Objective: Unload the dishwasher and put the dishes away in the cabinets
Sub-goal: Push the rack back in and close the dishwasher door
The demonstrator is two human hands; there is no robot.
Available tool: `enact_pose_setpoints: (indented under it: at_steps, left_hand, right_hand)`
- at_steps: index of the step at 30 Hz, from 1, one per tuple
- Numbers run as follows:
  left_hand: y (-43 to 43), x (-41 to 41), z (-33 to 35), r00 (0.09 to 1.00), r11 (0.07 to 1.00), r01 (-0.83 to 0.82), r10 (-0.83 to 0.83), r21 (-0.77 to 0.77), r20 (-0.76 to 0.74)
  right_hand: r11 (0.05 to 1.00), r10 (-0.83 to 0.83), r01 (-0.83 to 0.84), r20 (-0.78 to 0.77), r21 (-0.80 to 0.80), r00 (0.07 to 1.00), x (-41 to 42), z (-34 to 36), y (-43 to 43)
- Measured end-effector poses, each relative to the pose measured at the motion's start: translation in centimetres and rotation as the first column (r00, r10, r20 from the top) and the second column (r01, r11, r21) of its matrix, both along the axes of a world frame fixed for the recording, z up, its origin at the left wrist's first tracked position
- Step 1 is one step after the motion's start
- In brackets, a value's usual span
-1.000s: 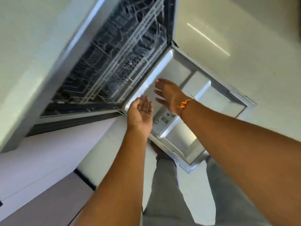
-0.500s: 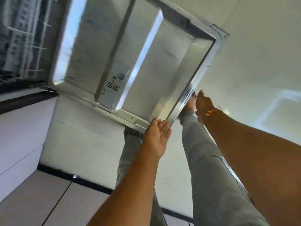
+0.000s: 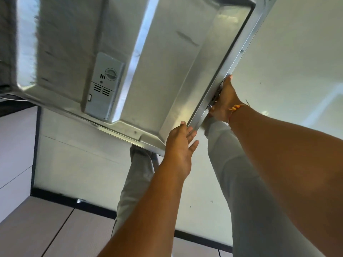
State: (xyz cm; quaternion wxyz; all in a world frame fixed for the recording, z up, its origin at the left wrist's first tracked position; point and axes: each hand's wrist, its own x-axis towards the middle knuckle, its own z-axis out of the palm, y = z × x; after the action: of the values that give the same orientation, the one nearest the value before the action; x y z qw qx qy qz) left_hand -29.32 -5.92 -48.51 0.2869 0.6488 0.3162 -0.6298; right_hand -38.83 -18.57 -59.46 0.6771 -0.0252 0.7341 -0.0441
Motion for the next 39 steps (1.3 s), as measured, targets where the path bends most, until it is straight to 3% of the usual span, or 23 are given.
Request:
enact_pose_setpoints:
  at_steps: [4, 7, 11, 14, 16, 20, 23, 28, 30, 32, 33, 35, 37, 39]
  left_hand:
    - [-0.5, -0.8, 1.3, 0.984, 0.987, 0.158, -0.156, -0.012, 0.089]
    - [-0.5, -1.3, 3.6, 0.868, 0.893, 0.451, -0.438, -0.003, 0.233]
    - [1.1, -1.6, 8.3, 0.463, 0.553, 0.831, -0.741, 0.052, 0.486]
    - [2.2, -1.1, 12.9, 0.139, 0.308, 0.931, -0.796, 0.197, 0.589]
    - [2.7, -0.3, 16.7, -0.030, 0.220, 0.925, -0.770, 0.309, 0.637]
    - [3.4, 2.1, 23.8, -0.202, 0.227, 0.850, -0.693, 0.476, 0.692]
    - [3.5, 5.5, 28.5, -0.313, 0.210, 0.786, -0.677, 0.582, 0.666]
    - [3.4, 13.1, 34.2, -0.413, 0.322, 0.607, -0.653, 0.727, 0.635]
    - [3.1, 16.1, 36.2, -0.419, 0.369, 0.549, -0.654, 0.750, 0.630]
    - [2.8, 19.0, 37.7, -0.381, 0.397, 0.532, -0.676, 0.748, 0.631]
    - [2.6, 20.3, 38.2, -0.372, 0.399, 0.529, -0.684, 0.749, 0.627]
    - [2.6, 22.8, 39.5, -0.359, 0.407, 0.519, -0.694, 0.751, 0.624]
    - [2.6, 24.7, 40.3, -0.364, 0.409, 0.510, -0.694, 0.757, 0.621]
    - [2.8, 26.4, 40.9, -0.391, 0.409, 0.505, -0.677, 0.760, 0.624]
  right_hand:
    - [1.000, 0.012, -0.012, -0.010, 0.014, 1.000, -0.8, 0.2, -0.2]
    - [0.996, 0.091, -0.091, 0.034, 0.010, 0.995, -1.4, 3.1, -0.4]
    - [0.965, 0.262, -0.259, 0.074, -0.040, 0.962, -1.9, 10.0, -0.5]
    - [0.910, 0.407, -0.400, 0.049, -0.108, 0.912, -1.3, 16.3, -1.0]
    - [0.844, 0.518, -0.506, 0.029, -0.178, 0.855, 0.1, 21.6, -1.6]
    - [0.687, 0.692, -0.654, 0.010, -0.317, 0.722, 4.9, 30.7, -2.9]
    - [0.624, 0.746, -0.656, 0.072, -0.424, 0.663, 9.4, 36.5, -3.6]
    - [0.507, 0.850, -0.668, 0.185, -0.544, 0.494, 17.4, 44.6, -5.4]
    - [0.340, 0.927, -0.692, 0.105, -0.637, 0.359, 20.3, 47.1, -6.4]
    - [-0.076, 0.952, -0.742, -0.270, -0.666, 0.146, 23.0, 48.6, -7.1]
    - [-0.301, 0.869, -0.731, -0.492, -0.612, 0.055, 24.1, 49.0, -7.5]
    - [-0.629, 0.629, -0.588, -0.777, -0.509, 0.000, 26.7, 49.8, -7.7]
    - [-0.846, 0.375, -0.409, -0.927, -0.341, -0.004, 29.3, 50.2, -8.1]
    - [-0.940, 0.153, -0.316, -0.987, -0.133, -0.039, 31.9, 51.0, -8.8]
